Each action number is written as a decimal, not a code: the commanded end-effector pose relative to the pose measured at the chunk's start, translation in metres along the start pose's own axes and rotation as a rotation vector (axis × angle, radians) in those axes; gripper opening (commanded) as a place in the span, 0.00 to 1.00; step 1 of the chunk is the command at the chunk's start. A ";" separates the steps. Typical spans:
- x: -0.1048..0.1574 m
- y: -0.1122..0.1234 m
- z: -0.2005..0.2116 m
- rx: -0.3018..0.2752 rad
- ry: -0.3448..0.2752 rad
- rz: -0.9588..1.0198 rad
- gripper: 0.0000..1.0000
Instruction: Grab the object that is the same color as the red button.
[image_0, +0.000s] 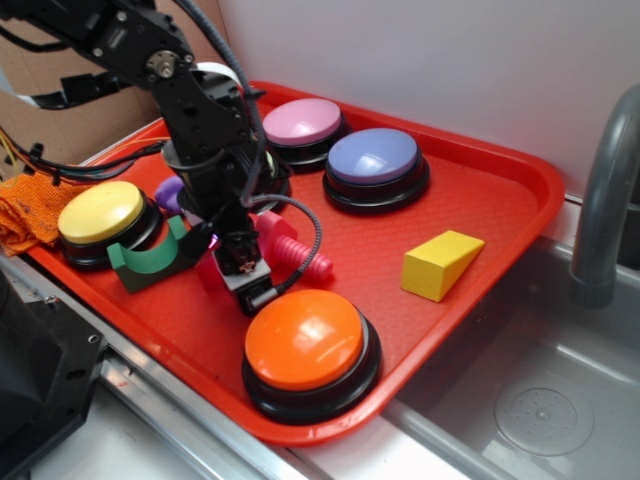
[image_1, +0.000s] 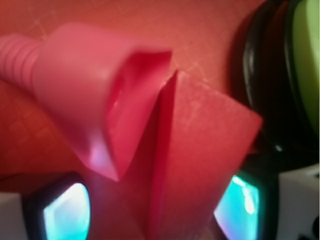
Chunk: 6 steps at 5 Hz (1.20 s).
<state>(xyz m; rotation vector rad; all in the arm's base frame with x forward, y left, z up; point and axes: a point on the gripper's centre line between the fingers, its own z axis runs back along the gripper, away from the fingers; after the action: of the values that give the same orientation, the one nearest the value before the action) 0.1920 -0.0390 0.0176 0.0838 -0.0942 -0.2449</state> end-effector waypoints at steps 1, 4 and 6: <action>0.007 0.003 0.005 0.013 -0.036 0.051 0.00; 0.005 0.019 0.034 -0.023 -0.009 0.178 0.00; 0.002 0.065 0.126 -0.066 -0.034 0.335 0.00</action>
<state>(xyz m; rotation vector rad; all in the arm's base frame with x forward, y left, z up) 0.1921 0.0127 0.1376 -0.0039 -0.0891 0.0984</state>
